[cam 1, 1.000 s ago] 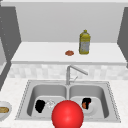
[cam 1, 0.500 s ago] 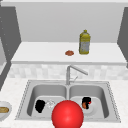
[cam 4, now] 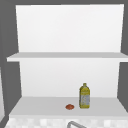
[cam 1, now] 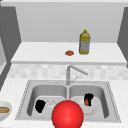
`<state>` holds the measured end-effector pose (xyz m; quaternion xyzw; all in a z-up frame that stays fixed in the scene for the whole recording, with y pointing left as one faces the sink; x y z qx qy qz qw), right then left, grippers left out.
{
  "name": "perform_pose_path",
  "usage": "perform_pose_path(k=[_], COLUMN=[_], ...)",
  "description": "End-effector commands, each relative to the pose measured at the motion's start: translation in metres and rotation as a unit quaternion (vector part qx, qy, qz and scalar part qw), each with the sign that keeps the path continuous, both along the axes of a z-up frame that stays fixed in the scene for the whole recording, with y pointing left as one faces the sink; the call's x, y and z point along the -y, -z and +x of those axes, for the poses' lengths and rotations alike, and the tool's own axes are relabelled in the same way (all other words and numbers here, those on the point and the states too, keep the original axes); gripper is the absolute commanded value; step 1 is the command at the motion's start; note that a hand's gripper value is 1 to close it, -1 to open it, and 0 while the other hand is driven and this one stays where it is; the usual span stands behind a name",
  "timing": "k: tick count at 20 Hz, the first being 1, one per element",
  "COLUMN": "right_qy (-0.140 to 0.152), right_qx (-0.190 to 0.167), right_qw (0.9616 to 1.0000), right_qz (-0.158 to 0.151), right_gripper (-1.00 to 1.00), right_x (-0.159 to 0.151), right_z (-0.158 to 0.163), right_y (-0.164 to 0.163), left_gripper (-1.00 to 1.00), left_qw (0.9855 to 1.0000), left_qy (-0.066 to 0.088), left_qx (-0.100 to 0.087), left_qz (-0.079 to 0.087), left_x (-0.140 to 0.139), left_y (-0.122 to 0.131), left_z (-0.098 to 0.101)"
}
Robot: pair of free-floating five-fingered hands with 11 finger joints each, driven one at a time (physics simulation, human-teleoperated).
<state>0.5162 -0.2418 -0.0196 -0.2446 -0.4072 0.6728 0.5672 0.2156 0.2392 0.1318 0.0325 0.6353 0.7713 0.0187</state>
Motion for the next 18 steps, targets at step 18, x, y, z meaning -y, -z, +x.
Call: perform_pose_path(k=[18], right_qy=[-0.008], right_qx=[0.000], right_qw=[1.0000], right_qz=[0.006], right_gripper=[1.00], right_x=[0.075], right_z=[-0.034], right_y=[-0.129], left_gripper=[0.00], left_qw=[1.0000], left_qy=[0.000], left_qx=[0.000], left_qz=[0.000], left_x=[0.000], left_y=[0.000], left_z=[0.000])
